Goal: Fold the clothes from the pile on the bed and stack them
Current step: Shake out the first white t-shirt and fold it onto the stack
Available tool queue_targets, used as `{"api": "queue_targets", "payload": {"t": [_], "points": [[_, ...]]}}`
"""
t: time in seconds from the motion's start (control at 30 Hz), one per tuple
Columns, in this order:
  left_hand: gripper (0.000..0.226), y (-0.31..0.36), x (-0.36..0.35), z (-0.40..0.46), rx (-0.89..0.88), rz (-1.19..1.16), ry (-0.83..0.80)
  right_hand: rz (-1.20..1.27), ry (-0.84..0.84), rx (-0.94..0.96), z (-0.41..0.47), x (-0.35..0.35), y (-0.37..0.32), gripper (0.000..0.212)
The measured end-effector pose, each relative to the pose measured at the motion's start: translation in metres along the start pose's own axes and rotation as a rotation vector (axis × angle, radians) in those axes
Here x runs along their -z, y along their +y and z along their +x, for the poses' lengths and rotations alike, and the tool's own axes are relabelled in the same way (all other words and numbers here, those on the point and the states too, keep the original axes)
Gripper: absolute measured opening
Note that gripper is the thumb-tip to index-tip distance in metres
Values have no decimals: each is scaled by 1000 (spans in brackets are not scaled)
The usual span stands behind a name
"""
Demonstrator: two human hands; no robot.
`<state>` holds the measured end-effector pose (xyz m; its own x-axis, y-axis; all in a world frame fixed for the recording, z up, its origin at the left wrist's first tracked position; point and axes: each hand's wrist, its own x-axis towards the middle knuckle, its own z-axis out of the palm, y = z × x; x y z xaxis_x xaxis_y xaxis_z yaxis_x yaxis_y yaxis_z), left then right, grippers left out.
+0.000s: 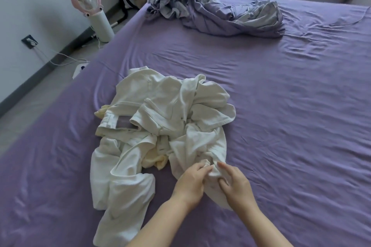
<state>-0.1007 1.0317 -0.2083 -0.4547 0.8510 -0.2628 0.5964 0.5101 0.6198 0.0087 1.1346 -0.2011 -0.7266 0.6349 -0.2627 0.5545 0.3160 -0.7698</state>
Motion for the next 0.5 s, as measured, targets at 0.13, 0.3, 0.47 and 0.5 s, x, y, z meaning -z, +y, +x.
{"api": "queue_targets", "payload": {"t": [0.13, 0.3, 0.47, 0.5], "points": [[38, 51, 35, 6, -93, 28, 80, 158, 95, -32, -6, 73, -34, 35], [60, 142, 80, 5, -254, -148, 208, 484, 173, -74, -21, 166, -89, 20], [93, 228, 100, -10, -322, -98, 246, 782, 185, -128, -46, 244, -147, 8], [77, 244, 108, -10, -313, -166, 311, 799, 185, -111, -54, 261, -156, 7]]}}
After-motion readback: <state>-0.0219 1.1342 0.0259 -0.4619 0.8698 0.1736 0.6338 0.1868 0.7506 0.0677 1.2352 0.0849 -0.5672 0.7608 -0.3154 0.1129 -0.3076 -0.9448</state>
